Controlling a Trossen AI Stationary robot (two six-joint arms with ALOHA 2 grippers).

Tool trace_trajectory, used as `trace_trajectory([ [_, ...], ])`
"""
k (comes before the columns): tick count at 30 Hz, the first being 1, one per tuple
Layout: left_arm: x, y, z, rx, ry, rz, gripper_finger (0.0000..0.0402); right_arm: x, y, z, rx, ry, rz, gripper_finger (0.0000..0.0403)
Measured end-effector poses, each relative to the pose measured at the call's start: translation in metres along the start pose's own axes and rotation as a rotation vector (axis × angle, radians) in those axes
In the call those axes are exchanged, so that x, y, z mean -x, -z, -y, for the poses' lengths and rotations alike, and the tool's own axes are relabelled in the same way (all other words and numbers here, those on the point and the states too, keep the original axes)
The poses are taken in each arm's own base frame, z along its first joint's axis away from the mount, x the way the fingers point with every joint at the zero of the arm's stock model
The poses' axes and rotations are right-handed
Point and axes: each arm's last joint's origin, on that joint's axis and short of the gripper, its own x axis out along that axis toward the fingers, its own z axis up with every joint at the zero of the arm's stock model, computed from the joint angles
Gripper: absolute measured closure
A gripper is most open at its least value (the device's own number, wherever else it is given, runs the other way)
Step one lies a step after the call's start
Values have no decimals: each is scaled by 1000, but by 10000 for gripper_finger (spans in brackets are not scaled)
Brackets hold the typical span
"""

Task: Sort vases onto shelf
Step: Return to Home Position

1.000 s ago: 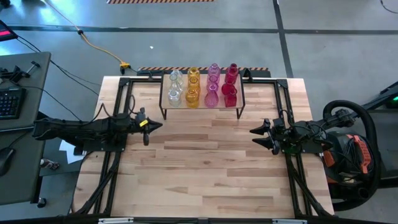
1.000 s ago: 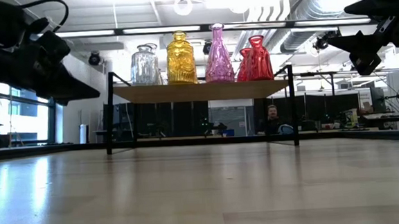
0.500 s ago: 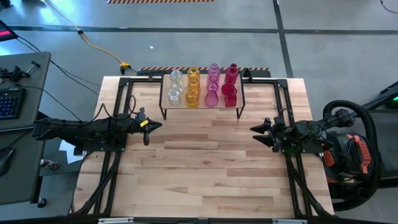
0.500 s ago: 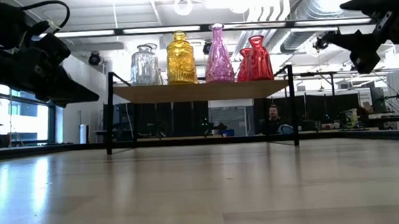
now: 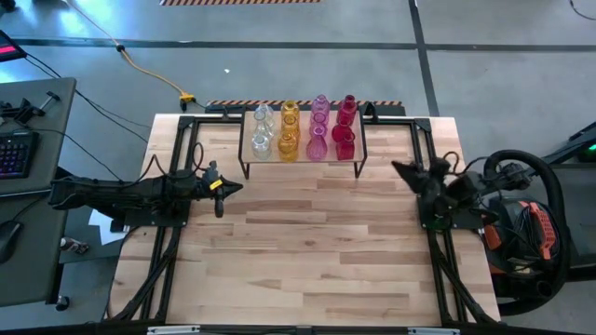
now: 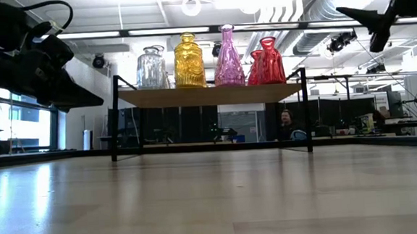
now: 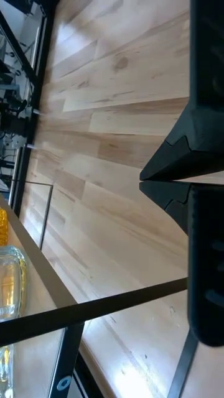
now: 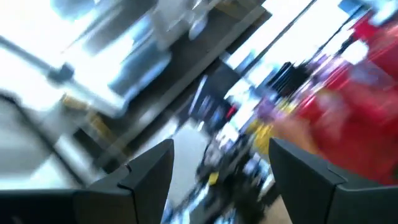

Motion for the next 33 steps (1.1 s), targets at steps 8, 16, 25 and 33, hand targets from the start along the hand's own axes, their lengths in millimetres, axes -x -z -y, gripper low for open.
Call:
trace_trajectory([
  [8, 0, 0, 0, 0, 0, 0, 399, -10, -39, -25, 57, 209, 92, 158],
  [16, 0, 0, 0, 0, 0, 0, 399, -33, -95, -74, 325, 439, 13, 158],
  [25, 0, 0, 0, 0, 1, 0, 399, -80, -143, -141, 415, 543, 10, 158],
  [33, 0, 0, 0, 0, 0, 0, 399, -127, -168, -193, 660, 690, -4, 158],
])
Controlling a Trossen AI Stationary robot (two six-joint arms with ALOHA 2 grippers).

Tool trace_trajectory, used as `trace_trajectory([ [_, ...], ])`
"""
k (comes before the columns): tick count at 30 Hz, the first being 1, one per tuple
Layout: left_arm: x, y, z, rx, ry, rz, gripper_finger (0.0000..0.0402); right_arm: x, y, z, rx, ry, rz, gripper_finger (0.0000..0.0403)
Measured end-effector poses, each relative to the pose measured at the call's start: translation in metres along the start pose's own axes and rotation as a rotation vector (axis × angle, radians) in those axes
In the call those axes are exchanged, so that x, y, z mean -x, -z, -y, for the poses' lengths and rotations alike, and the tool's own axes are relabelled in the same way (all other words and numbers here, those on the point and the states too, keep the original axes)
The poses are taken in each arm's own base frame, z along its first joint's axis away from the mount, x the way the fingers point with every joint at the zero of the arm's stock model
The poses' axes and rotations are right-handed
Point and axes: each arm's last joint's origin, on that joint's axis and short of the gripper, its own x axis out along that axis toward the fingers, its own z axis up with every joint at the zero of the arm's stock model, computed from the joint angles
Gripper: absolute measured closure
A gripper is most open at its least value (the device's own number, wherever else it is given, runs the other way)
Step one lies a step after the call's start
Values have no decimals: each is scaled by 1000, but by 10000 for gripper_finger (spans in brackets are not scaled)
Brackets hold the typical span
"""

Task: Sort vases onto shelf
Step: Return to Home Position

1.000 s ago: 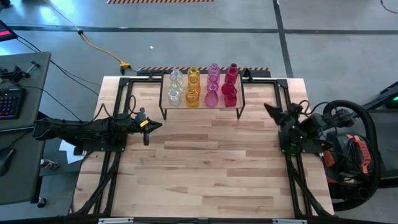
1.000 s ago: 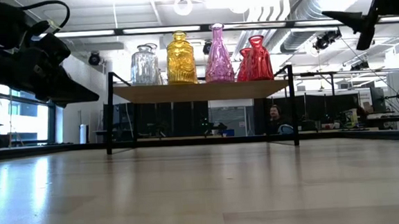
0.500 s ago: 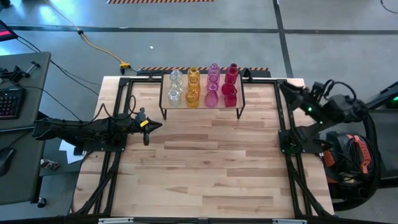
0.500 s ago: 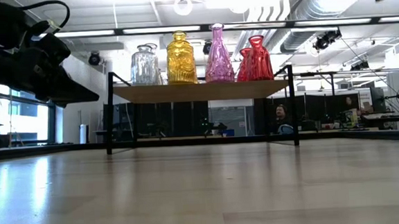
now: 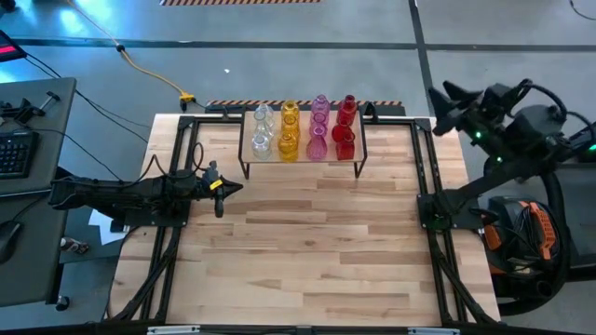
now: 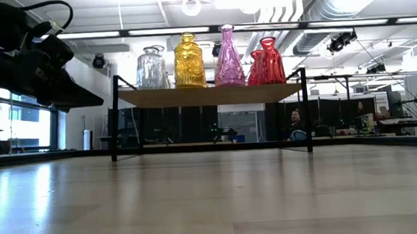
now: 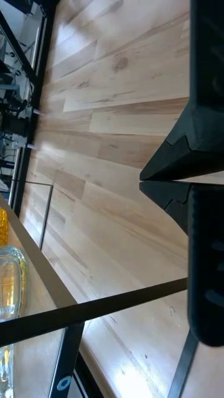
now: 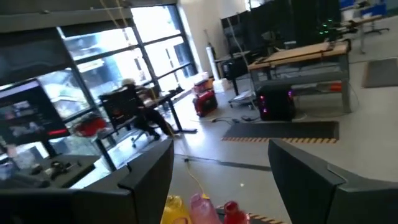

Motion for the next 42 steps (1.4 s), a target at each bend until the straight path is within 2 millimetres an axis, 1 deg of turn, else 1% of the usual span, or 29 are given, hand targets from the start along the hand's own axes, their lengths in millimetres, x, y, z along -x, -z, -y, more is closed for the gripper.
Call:
trace_trajectory([
  [4, 0, 0, 0, 0, 0, 0, 399, -8, -15, -10, -9, 36, -18, 158],
  [7, 0, 0, 0, 0, 0, 0, 398, -19, -17, -20, -1, 25, -69, 158],
  [9, 0, 0, 0, 0, 0, 0, 399, -30, -14, -28, 13, 4, -132, 158],
  [13, 0, 0, 0, 0, 0, 0, 398, -56, -9, -39, 53, 29, -253, 158],
  [16, 0, 0, 0, 0, 0, 0, 398, -75, -10, -39, 33, 47, -338, 158],
  [19, 0, 0, 0, 0, 0, 0, 399, -99, -7, -39, 17, 48, -447, 158],
  [21, 0, 0, 0, 0, 0, 0, 398, -117, -2, -38, -4, 61, -516, 158],
  [25, 0, 0, 0, 0, 0, 0, 398, -145, 4, -33, -34, 76, -645, 158],
  [29, 0, 0, 0, 0, 0, 0, 398, -177, 20, -29, -49, 105, -780, 158],
  [31, 0, 0, 0, 0, 0, 0, 398, -189, 26, -27, -68, 98, -825, 158],
  [36, 0, 0, 0, 0, 0, 0, 398, -215, 45, -24, -97, 66, -940, 158],
  [39, 0, 0, 0, 0, 0, 0, 399, -224, 53, -23, -100, 61, -982, 158],
  [42, 0, 0, 0, 0, 0, 0, 398, -232, 61, -23, -68, 40, -1025, 158],
])
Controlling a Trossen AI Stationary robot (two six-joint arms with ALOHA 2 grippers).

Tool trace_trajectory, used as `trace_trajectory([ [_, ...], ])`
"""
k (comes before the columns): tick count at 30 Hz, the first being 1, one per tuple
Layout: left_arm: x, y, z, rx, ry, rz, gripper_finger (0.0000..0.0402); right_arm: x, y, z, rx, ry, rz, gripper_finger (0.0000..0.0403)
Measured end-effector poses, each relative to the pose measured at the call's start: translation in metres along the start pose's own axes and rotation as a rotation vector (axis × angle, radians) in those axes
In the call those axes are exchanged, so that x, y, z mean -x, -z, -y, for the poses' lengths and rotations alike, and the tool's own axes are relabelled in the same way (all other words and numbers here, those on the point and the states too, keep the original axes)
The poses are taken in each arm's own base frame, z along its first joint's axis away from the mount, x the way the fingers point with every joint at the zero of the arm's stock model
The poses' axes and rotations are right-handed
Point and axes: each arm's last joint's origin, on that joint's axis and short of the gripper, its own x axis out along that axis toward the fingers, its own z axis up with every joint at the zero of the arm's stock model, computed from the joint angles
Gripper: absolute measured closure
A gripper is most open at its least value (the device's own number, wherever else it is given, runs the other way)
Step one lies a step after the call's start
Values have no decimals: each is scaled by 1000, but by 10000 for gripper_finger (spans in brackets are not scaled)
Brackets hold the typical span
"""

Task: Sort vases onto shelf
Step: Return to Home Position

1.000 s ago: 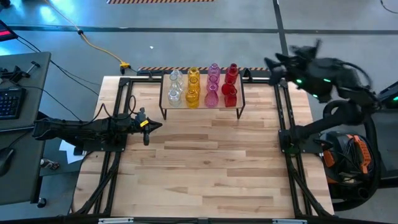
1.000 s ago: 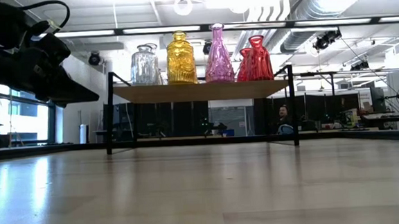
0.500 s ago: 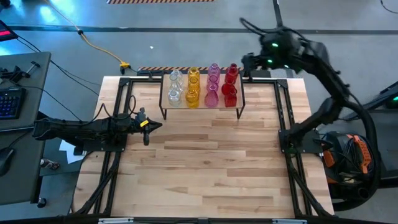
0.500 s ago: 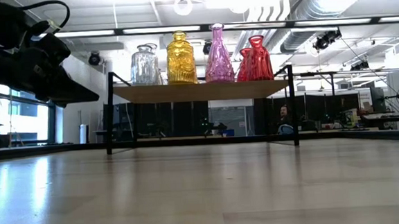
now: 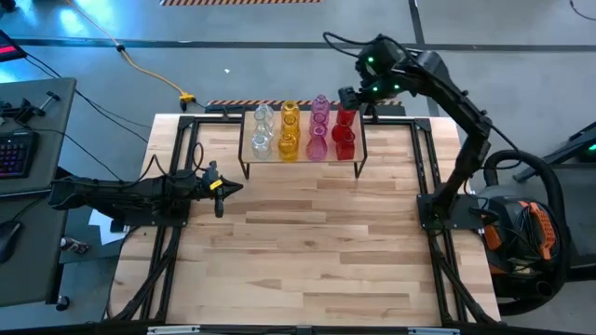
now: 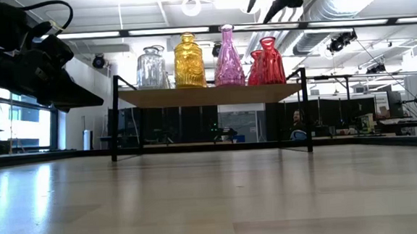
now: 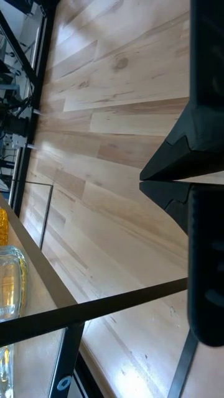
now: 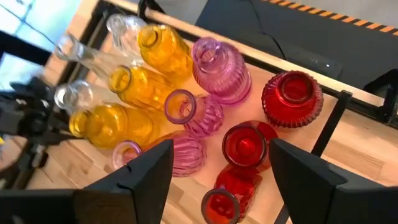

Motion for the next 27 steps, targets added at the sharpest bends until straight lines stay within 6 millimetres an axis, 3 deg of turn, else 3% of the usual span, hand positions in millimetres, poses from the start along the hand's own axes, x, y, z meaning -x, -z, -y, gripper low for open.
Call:
trace_trajectory([
  [21, 0, 0, 0, 0, 0, 0, 398, -39, 8, 9, -31, 182, -203, 159],
  [27, 0, 0, 0, 0, 0, 0, 398, -53, 11, 14, -21, 253, -206, 201],
])
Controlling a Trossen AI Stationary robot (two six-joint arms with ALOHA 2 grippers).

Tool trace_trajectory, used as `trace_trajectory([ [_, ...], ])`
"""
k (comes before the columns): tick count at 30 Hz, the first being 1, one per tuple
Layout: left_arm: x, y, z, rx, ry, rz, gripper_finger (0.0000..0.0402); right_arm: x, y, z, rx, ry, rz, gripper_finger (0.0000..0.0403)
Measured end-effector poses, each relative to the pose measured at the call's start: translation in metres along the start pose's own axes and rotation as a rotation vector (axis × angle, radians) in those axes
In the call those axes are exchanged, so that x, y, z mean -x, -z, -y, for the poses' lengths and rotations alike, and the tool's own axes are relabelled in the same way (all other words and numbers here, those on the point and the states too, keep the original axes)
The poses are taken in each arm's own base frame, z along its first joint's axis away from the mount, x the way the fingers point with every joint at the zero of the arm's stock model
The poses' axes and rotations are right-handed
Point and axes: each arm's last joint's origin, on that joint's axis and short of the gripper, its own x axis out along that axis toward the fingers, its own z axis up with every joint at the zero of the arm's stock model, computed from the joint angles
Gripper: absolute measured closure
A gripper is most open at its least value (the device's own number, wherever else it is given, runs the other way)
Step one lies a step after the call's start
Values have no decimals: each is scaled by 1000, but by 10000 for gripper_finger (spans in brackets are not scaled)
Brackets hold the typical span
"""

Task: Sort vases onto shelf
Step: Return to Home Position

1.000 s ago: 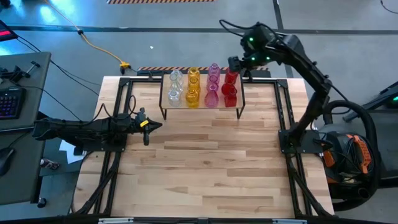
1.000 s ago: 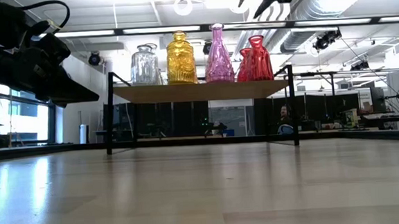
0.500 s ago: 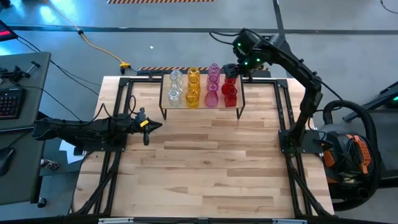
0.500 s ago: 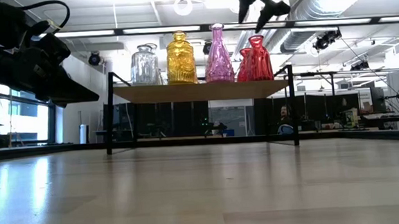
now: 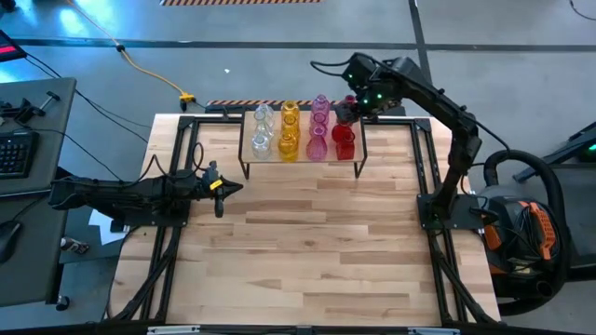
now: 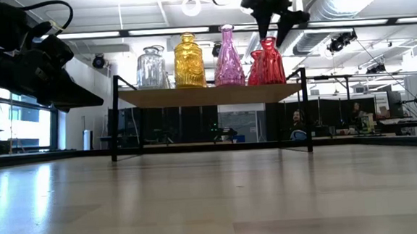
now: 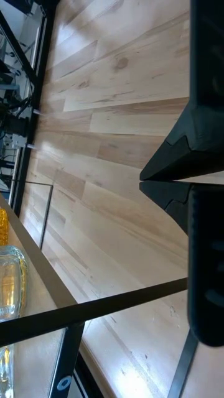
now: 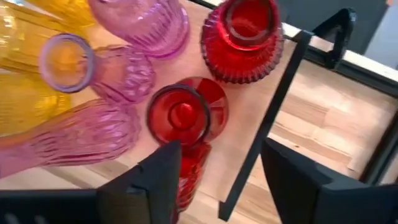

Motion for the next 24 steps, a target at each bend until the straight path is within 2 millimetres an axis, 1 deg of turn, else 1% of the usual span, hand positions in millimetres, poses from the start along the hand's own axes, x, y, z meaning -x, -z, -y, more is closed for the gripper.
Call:
trace_trajectory([
  [4, 0, 0, 0, 0, 0, 0, 398, -4, 0, 0, 8, 16, -3, 232],
  [7, 0, 0, 0, 0, 0, 0, 398, -5, -2, 0, 13, 16, 20, 243],
  [16, 0, 0, 0, 0, 0, 0, 398, -5, -4, -2, 24, -1, 45, 242],
  [24, 0, 0, 0, 0, 0, 0, 398, -19, -7, -10, 38, 15, 15, 242],
])
